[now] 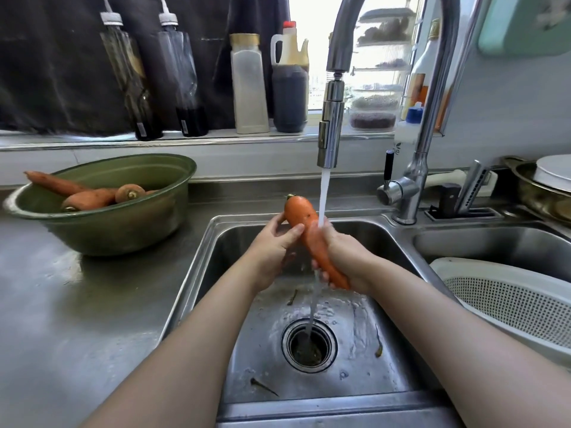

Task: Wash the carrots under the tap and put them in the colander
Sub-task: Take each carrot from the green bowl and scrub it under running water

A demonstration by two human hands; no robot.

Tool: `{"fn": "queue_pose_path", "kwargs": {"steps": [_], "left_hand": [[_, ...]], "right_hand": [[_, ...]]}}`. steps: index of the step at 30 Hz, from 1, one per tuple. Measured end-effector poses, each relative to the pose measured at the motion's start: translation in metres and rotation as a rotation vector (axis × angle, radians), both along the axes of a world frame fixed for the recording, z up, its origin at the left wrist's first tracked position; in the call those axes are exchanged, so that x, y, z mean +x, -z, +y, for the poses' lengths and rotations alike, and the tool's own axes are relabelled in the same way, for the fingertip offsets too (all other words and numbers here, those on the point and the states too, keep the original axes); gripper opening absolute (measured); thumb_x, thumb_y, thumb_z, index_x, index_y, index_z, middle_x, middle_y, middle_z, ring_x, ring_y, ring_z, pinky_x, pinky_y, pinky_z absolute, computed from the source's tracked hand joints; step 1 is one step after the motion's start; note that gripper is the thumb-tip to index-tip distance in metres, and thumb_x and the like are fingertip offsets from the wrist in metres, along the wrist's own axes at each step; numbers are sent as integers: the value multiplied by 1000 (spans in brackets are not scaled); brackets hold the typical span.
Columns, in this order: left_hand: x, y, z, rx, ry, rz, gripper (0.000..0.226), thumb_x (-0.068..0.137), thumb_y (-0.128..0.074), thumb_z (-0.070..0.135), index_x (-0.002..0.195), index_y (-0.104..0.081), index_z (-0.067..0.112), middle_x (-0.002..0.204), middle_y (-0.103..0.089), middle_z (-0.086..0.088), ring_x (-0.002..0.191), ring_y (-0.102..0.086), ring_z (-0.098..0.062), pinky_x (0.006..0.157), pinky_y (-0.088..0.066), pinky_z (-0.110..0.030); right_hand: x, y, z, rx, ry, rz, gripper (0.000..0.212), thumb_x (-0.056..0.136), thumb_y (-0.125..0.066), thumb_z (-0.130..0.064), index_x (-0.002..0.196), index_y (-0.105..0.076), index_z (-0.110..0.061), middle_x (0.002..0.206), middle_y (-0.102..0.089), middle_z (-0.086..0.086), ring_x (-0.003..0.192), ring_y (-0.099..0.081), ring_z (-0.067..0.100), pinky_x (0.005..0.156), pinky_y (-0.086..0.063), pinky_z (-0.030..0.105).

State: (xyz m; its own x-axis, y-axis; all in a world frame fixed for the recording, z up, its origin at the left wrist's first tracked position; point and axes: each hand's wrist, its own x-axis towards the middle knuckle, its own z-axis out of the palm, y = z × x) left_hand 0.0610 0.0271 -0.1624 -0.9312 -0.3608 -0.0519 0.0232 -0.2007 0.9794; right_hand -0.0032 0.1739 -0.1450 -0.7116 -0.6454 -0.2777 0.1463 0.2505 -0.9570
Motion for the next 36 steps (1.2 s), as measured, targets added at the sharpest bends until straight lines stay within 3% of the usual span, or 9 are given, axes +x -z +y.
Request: {"fn": "queue_pose_path", "kwargs": {"steps": [6, 10, 13, 16, 20, 24, 29, 33, 36], "left_hand": [[-9, 7, 3, 7, -57, -21, 61, 98, -68, 35, 151, -37, 37, 135, -64, -13, 110, -69, -31, 85, -59, -46], [-12, 6, -3, -53, -62, -26, 57, 98, -67, 40, 149, -42, 41, 134, -65, -9, 120, -65, -34, 102, -53, -48], [-12, 8, -8, -45, -90, -33, 57, 93, -72, 44, 143, -45, 39, 136, -64, -11, 122, -63, -34, 108, -47, -50], [-11, 7, -11, -32, -95, -21, 53, 93, -73, 41, 137, -45, 37, 131, -65, -16, 110, -66, -30, 95, -52, -46], [-15, 9, -10, 6, -63, 11, 57, 99, -67, 34, 148, -39, 40, 137, -61, -14, 113, -65, -32, 99, -53, -47], [-18, 8, -9, 116, -32, 16, 53, 106, -55, 26, 156, -37, 34, 140, -60, -18, 92, -67, -24, 73, -55, -36], [-16, 9, -10, 58, -14, -25, 53, 102, -63, 25, 148, -38, 35, 114, -68, -19, 77, -65, -25, 65, -55, -37], [-15, 8, -6, 52, -37, -31, 61, 97, -70, 21, 146, -36, 34, 126, -64, -19, 92, -69, -30, 66, -58, -37], [-17, 9, -6, 29, -52, -53, 65, 96, -71, 27, 153, -38, 30, 134, -63, -17, 101, -69, -31, 72, -57, -38]], "right_hand": [[-4, 3, 8, -65, -119, -124, 50, 110, -36, -47, 126, -55, -4, 78, -68, 10, 57, -62, 20, 51, -53, 30], [0, 4, 9, -142, -200, -194, 23, 108, -49, -19, 125, -61, -8, 98, -68, 10, 77, -69, 21, 63, -59, 34], [6, 1, 0, -59, -111, -81, 41, 108, -47, -42, 121, -58, -5, 83, -65, 7, 62, -61, 17, 54, -52, 32], [4, -1, -7, 30, -4, -10, 62, 108, -28, -60, 108, -57, -6, 67, -63, 7, 48, -53, 18, 45, -42, 27], [-2, 2, -2, 3, -8, -61, 59, 110, -25, -54, 117, -56, -4, 74, -67, 10, 53, -57, 20, 48, -48, 29], [0, 5, 3, -129, -127, -183, 28, 111, -43, -29, 124, -53, -7, 88, -68, 9, 67, -64, 19, 56, -55, 31], [0, 5, -4, 26, -1, -32, 61, 106, -35, -62, 117, -57, -6, 69, -62, 6, 50, -54, 16, 44, -43, 24], [1, 7, -1, 34, -9, -35, 65, 108, -29, -60, 110, -59, -1, 70, -65, 11, 51, -58, 20, 44, -48, 28], [2, 7, 5, -28, -102, -42, 38, 110, -45, -37, 117, -57, -1, 88, -67, 13, 61, -66, 20, 50, -56, 32]]}}
